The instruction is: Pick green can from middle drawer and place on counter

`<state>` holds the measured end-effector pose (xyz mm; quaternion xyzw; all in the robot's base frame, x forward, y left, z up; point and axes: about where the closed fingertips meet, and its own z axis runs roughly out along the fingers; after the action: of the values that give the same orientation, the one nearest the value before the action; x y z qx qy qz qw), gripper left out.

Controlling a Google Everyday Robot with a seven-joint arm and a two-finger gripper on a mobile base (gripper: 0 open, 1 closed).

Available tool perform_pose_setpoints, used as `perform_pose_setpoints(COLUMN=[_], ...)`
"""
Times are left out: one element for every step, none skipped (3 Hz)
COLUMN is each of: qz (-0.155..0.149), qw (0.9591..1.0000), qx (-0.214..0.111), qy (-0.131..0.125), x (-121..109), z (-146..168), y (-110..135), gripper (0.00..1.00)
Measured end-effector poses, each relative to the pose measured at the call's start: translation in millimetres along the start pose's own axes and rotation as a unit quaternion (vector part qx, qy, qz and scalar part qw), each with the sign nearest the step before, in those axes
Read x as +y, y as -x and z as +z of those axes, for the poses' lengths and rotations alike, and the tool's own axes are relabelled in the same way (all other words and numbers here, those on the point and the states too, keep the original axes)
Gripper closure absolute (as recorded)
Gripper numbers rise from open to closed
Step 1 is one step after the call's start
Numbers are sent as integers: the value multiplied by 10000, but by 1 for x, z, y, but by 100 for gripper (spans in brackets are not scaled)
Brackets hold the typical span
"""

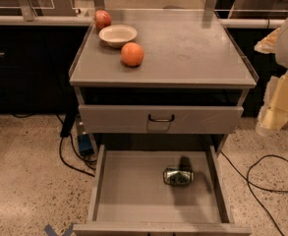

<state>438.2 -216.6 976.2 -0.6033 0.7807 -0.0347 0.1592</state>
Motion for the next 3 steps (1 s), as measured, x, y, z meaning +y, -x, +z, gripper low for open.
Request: perform_pose_setpoints(qz=[-29,-68,-144], qw=[10000,9998,9998], qx=[41,113,133], qy=[-64,-148,-59], x=[1,5,15], z=[2,17,71], y=[2,2,0], gripper=[0,0,0])
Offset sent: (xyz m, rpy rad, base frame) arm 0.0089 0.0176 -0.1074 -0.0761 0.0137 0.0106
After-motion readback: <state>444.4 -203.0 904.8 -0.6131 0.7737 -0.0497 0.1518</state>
